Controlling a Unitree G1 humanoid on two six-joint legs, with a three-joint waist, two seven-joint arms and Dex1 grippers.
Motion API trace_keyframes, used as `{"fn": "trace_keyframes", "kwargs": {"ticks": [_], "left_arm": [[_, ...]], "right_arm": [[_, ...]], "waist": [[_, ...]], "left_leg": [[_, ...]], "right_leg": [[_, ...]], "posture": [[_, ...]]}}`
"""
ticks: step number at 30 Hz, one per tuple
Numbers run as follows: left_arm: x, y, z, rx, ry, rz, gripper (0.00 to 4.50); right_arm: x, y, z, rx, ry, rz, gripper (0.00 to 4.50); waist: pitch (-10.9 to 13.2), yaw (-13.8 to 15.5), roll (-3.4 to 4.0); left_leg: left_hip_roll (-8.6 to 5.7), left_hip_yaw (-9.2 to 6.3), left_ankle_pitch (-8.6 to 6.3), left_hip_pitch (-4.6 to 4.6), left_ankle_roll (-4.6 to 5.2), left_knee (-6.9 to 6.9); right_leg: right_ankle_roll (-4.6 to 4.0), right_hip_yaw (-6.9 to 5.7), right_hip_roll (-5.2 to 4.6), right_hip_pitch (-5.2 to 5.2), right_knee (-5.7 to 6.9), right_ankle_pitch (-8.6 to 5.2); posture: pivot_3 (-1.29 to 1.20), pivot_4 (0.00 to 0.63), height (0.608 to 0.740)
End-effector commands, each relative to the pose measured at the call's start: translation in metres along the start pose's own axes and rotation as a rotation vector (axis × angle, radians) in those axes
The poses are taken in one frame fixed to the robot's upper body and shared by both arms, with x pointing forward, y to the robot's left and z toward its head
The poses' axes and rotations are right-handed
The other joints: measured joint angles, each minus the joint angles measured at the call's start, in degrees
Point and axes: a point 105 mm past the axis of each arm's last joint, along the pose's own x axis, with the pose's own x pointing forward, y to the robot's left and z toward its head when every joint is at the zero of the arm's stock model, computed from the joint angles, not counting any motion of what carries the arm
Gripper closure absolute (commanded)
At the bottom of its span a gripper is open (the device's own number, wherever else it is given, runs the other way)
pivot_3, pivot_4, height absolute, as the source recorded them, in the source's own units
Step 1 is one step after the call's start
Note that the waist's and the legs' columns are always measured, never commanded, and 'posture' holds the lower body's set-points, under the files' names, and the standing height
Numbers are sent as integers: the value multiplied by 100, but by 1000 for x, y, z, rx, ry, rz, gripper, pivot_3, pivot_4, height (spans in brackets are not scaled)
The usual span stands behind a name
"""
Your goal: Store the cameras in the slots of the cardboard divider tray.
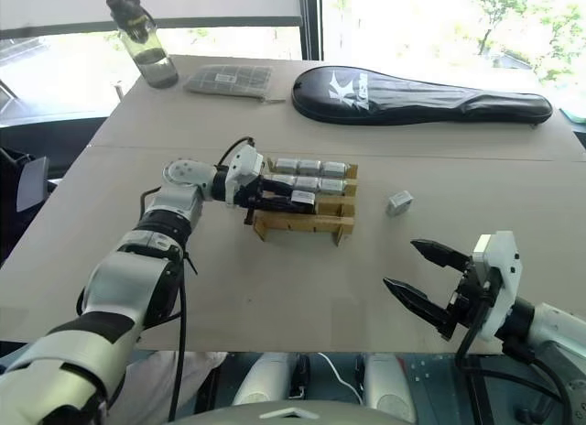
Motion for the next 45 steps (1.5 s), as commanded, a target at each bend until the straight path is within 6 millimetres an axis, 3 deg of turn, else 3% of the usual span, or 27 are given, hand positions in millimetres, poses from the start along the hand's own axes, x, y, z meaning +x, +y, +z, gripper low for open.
{"fn": "trace_keyframes", "kwargs": {"ticks": [1, 5, 6, 13, 15, 17, 20, 23, 27, 31, 36, 45], "left_arm": [[-4, 2, 2, -9, -1, 9, 2013], [-6, 4, 5, 24, -16, 29, 70], [-7, 4, 7, 43, -16, 29, 24], [-34, 11, 51, 96, -147, 94, 24], [-50, -9, 53, 8, -186, 79, 24], [-63, -39, 45, -56, -165, 102, 24], [-81, -68, 41, -108, -113, 202, 24], [-97, -84, 38, -107, -29, 283, 24], [-118, -104, 34, -85, 85, 345, 24], [-122, -113, 40, -76, 80, 373, 24], [-120, -118, 49, -55, 53, 367, 24], [-122, -119, 50, -51, 50, 378, 24]], "right_arm": [[0, 3, 9, -41, -30, 7, 0], [0, 0, 7, -26, -11, 0, 0], [1, -1, 6, -32, -2, -4, 0], [7, -33, 3, -213, 117, -22, 0], [19, -46, 16, -265, 110, 22, 0], [33, -62, 30, -353, 127, 66, 0], [41, -92, 32, -519, 257, 117, 0], [47, -110, 34, -605, 326, 191, 0], [63, -132, 33, -727, 447, 320, 0], [77, -153, 24, -839, 605, 392, 0], [95, -166, 18, -947, 734, 447, 0], [116, -162, 32, -1029, 778, 516, 0]], "waist": [[0, 1, 0], [0, 18, -1], [0, 20, -1], [0, -12, -5], [-2, -44, -2], [2, -297, 15], [16, -290, 5], [25, -112, -5], [36, -92, 21], [39, -118, 19], [41, -142, 21], [47, -175, 31]], "left_leg": [[1, 0, 0, 0, 0, 0], [1, 0, 0, -2, 0, 0], [0, -1, 0, -3, 0, 1], [2, 2, 0, -2, 0, 7], [3, 2, 0, -1, 0, 6], [10, 18, 4, 11, -8, -7], [8, 43, 7, 41, -15, -31], [13, 18, -3, 29, 2, -27], [3, 40, 0, 37, -2, -26], [2, 57, 9, 38, -17, -22], [4, 56, 11, 37, -23, -34], [6, 63, 10, 39, -26, -38]], "right_leg": [[0, 1, 1, 0, 0, 0], [0, -1, -1, 1, -1, 0], [0, -2, -2, 1, 0, 0], [0, 3, -1, 0, 2, 0], [0, 5, -1, 0, 1, 0], [0, 30, 1, -2, -1, 0], [1, 66, -5, -1, 4, 0], [-1, 45, -3, -3, 2, -2], [-3, 42, -16, 1, -2, -2], [-13, 47, -23, 3, -7, -8], [-3, 43, -22, -4, -3, -2], [-4, 45, -24, -8, 0, -1]], "posture": [[0, 150, 740], [0, 150, 740], [0, 150, 740], [0, 150, 740], [0, 150, 740], [0, 150, 740], [0, 150, 740], [0, 150, 740], [0, 150, 740], [0, 150, 740], [0, 150, 740], [0, 150, 740]]}}
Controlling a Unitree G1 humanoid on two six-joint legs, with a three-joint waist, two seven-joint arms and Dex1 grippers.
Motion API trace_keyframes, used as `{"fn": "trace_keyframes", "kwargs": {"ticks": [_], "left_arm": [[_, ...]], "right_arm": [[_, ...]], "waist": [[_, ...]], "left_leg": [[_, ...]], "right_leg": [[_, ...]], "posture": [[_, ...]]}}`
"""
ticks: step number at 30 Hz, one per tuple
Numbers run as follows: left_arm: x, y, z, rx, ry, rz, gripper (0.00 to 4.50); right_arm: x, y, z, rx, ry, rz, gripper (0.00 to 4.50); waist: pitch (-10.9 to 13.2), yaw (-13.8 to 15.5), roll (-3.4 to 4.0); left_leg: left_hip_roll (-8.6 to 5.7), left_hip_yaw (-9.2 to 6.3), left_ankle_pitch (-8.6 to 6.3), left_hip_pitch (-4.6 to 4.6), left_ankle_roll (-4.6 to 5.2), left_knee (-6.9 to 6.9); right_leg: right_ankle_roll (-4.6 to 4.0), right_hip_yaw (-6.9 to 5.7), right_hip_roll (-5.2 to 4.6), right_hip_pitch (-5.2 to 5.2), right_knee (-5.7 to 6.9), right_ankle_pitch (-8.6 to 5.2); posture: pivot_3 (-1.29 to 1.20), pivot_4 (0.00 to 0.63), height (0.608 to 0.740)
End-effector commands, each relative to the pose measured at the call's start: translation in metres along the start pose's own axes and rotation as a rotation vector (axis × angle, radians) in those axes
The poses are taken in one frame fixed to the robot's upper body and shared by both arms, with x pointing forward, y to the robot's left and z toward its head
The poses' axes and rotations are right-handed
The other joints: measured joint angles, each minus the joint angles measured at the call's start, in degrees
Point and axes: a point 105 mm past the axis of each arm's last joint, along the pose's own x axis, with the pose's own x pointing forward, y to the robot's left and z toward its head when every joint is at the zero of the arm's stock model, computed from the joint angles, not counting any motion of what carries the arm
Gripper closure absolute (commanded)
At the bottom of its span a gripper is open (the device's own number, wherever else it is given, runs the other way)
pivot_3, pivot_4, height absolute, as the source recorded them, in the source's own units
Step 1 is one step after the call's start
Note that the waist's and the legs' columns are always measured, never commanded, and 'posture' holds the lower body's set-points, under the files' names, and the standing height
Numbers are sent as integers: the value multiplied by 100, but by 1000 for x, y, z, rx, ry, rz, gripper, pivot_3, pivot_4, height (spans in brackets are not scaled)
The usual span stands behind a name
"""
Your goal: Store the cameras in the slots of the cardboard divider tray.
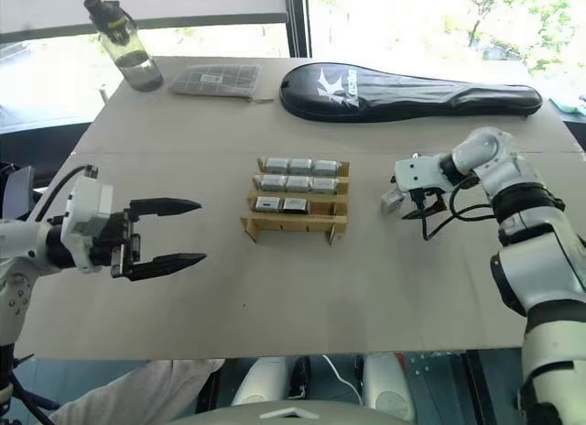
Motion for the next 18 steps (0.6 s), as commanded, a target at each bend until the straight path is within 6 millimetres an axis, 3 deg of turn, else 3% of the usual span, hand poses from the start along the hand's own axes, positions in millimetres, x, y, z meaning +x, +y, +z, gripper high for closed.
{"fn": "trace_keyframes", "kwargs": {"ticks": [1, 2, 4, 5, 6, 7, 8, 12, 18], "left_arm": [[-5, -1, 11, 43, -16, 4, 24], [-5, -1, 10, 43, -16, 6, 24], [-6, -2, 11, 43, -34, 2, 0], [-5, -3, 12, 46, -51, -9, 0], [-5, -4, 12, 49, -62, -16, 0], [-5, -4, 12, 54, -64, -20, 0], [-5, -3, 12, 58, -63, -22, 0], [-6, -1, 12, 68, -61, -29, 0], [-9, 3, 12, 80, -54, -23, 0]], "right_arm": [[-10, -10, 9, -41, -12, -8, 0], [-11, -10, 10, -42, -15, -6, 0], [-11, -9, 10, -44, -13, 8, 913], [-10, -8, 10, -42, -15, 17, 913], [-9, -6, 10, -36, -20, 29, 1617], [-8, -5, 9, -34, -23, 35, 1635], [-8, -4, 9, -36, -21, 41, 1945], [-9, -3, 9, -44, -12, 54, 3698], [-7, -10, 16, -11, -5, 63, 3791]], "waist": [[0, 5, 1], [1, 10, 1], [1, 12, 2], [1, 10, 2], [1, 9, 2], [1, 7, 2], [2, 5, 3], [1, -3, 3], [4, -13, 7]], "left_leg": [[0, 0, 0, 0, 0, 0], [0, -1, 0, 0, 0, 0], [-1, -2, 0, -1, 0, 0], [-1, -2, 0, -1, -1, 0], [-2, -2, 0, -1, -1, 0], [-3, -1, 0, -1, -1, 0], [-4, -1, 0, -2, -1, 0], [-4, -2, 0, 2, -1, 0], [-3, -1, 0, 6, -1, 0]], "right_leg": [[0, -1, -1, 0, 1, 0], [0, -2, -2, 0, 1, 0], [0, -4, -7, 0, 1, 0], [0, -5, -10, 0, 1, 0], [0, -5, -14, 0, 1, 0], [0, -5, -23, 0, 1, 0], [0, -8, -32, 0, 0, 0], [0, -10, -32, 4, 1, 0], [-1, -10, -30, 5, 4, 0]], "posture": [[0, 150, 740], [0, 150, 740], [0, 150, 740], [0, 150, 740], [0, 150, 740], [0, 150, 740], [0, 150, 740], [0, 150, 740], [0, 150, 740]]}}
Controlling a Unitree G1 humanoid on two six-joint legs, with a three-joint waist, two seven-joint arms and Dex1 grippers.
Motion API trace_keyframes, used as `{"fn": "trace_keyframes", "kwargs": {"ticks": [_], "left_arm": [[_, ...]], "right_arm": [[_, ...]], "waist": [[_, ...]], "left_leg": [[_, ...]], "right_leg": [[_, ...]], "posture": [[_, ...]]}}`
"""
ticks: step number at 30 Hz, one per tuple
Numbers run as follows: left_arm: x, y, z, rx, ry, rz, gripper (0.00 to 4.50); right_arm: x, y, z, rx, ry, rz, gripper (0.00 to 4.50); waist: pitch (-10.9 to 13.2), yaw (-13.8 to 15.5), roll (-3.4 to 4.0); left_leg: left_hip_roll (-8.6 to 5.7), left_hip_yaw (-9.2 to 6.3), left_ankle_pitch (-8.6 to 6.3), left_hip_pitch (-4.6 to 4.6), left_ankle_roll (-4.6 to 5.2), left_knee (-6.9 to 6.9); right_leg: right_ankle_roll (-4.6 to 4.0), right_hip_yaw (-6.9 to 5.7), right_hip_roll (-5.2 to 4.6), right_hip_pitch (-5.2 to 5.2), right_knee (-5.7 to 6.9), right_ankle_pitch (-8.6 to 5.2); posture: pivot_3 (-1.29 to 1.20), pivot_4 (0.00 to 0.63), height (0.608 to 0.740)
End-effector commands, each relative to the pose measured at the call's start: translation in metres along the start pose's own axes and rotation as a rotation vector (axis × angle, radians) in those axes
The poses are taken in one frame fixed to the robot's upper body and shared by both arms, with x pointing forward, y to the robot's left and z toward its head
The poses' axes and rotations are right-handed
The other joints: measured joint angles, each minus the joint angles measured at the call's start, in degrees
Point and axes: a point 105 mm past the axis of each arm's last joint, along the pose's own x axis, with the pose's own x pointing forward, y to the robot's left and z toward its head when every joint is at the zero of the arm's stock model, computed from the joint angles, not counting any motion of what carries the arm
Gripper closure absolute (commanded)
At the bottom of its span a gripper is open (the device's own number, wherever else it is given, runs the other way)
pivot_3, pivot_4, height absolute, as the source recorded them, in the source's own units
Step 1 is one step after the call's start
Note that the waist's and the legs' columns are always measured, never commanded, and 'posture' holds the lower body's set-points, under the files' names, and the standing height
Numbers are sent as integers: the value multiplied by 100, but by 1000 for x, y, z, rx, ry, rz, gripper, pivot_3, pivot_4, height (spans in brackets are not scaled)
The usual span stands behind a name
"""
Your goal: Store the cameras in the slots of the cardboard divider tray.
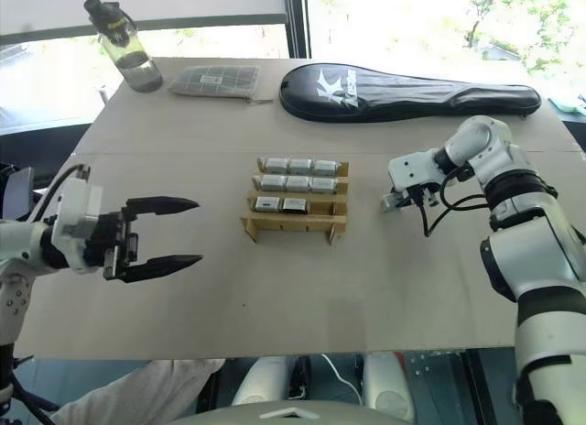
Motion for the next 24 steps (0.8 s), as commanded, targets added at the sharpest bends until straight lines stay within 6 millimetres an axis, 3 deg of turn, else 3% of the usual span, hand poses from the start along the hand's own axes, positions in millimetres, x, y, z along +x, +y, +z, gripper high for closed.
{"fn": "trace_keyframes", "kwargs": {"ticks": [1, 7, 11, 14, 18, 24], "left_arm": [[-6, 4, 7, 45, 6, 12, 0], [-9, 8, 7, 38, -1, 24, 0], [-8, 12, 6, 36, -2, 19, 0], [-8, 15, 7, 39, -7, 16, 0], [-7, 17, 5, 39, -6, 14, 0], [-5, 19, 3, 42, -1, 15, 0]], "right_arm": [[-7, -18, 15, 58, -1, -14, 3791], [-20, -49, 78, 99, -187, -56, 3791], [-18, -54, 120, 69, -264, -106, 3791], [-22, -41, 158, 92, -367, -52, 3791], [-9, -36, 159, 209, -258, -76, 3791], [8, -22, 141, 301, -116, -74, 3791]], "waist": [[0, -16, 0], [8, -119, 13], [8, -85, 14], [8, -79, 13], [6, -21, 11], [5, 36, 9]], "left_leg": [[0, 0, 0, 0, 0, 0], [3, -2, 0, -5, 0, -1], [1, -14, -2, -20, -2, -4], [0, -26, -2, -50, -3, 4], [-13, -29, -2, -83, -3, 11], [-20, -30, -2, -84, -2, 11]], "right_leg": [[0, 1, 0, 0, 0, 0], [1, 1, -4, -7, 5, 1], [2, -14, -12, -16, 1, 1], [3, -27, -17, -32, 0, 2], [3, -35, -26, -58, 2, 3], [3, -40, -7, -58, -1, 2]], "posture": [[0, 150, 740], [0, 150, 740], [0, 150, 740], [0, 150, 740], [0, 150, 740], [0, 150, 740]]}}
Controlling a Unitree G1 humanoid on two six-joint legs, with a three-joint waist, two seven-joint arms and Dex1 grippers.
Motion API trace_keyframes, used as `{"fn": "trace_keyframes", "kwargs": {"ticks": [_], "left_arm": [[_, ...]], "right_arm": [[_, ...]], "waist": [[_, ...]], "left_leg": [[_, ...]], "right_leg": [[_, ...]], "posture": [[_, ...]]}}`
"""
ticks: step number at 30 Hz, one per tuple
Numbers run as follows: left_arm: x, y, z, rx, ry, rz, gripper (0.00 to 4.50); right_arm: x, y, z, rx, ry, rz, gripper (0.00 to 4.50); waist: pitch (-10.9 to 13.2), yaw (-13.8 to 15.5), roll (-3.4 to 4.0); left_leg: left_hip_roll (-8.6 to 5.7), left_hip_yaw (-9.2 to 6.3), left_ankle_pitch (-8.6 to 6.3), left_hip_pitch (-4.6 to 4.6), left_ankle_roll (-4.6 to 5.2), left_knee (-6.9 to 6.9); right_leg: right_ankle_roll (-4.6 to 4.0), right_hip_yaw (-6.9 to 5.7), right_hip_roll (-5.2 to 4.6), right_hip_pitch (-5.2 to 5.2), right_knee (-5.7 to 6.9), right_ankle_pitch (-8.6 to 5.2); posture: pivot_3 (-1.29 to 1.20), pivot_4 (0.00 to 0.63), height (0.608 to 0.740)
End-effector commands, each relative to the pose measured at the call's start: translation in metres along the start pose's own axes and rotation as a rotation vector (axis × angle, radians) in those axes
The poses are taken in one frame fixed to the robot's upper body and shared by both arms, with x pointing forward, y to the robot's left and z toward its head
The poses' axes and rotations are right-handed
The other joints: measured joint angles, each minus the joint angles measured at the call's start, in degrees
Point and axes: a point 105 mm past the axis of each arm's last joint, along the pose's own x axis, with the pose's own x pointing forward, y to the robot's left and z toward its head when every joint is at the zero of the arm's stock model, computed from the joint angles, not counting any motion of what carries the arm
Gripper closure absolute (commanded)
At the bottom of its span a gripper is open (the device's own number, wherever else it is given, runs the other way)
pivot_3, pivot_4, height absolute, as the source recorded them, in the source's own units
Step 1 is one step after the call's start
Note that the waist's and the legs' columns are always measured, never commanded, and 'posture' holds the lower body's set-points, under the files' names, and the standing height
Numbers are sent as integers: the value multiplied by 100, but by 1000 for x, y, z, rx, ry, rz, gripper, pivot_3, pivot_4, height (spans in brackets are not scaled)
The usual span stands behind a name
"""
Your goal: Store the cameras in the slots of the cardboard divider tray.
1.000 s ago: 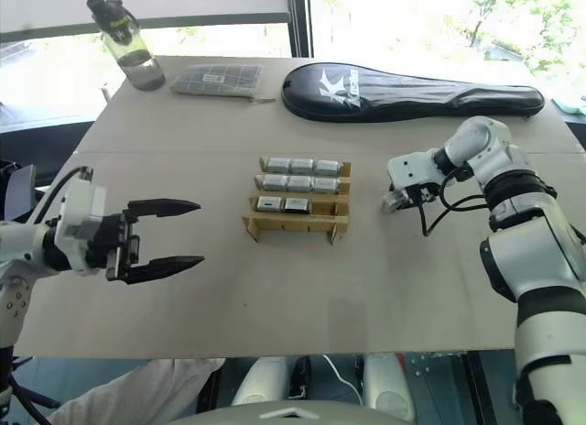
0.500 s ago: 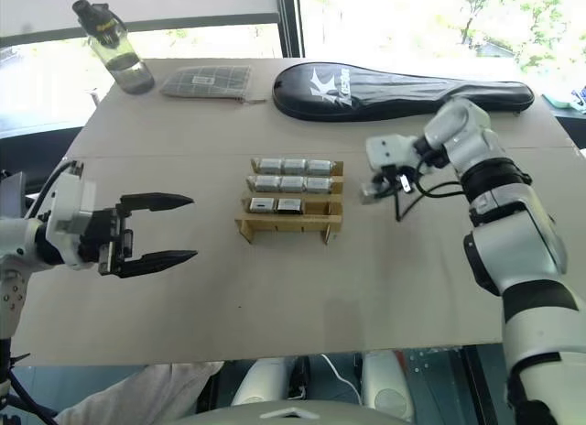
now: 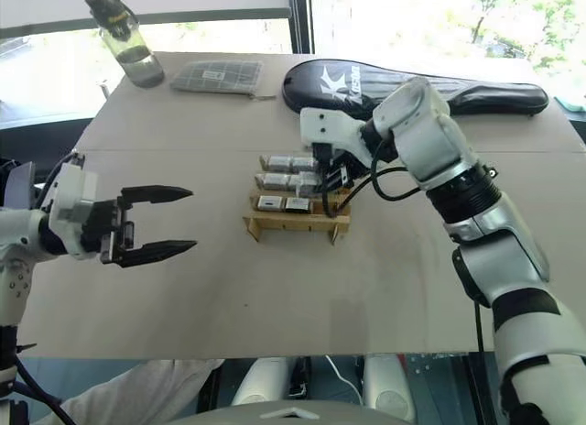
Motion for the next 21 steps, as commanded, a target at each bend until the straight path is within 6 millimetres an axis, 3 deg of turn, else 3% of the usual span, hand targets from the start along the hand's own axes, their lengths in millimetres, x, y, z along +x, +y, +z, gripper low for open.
{"fn": "trace_keyframes", "kwargs": {"ticks": [1, 10, 21], "left_arm": [[-1, 2, 6, 44, 4, 3, 0], [-2, 4, 6, 52, 12, 3, 0], [-2, 5, 7, 52, 13, 7, 0]], "right_arm": [[-2, -2, -1, 6, 20, -54, 3791], [9, -13, -17, 78, 93, -104, 3791], [19, 10, -23, 61, 106, -18, 3791]], "waist": [[0, -7, 0], [-1, -14, -2], [-5, -2, -8]], "left_leg": [[0, 1, 0, 0, 0, 0], [5, 3, 0, 3, 0, 0], [6, 0, 0, 3, 0, 4]], "right_leg": [[0, 1, 1, 0, 0, 0], [1, 2, 16, 0, 2, 0], [1, 1, 16, 2, 3, 0]], "posture": [[0, 150, 740], [0, 150, 740], [0, 150, 740]]}}
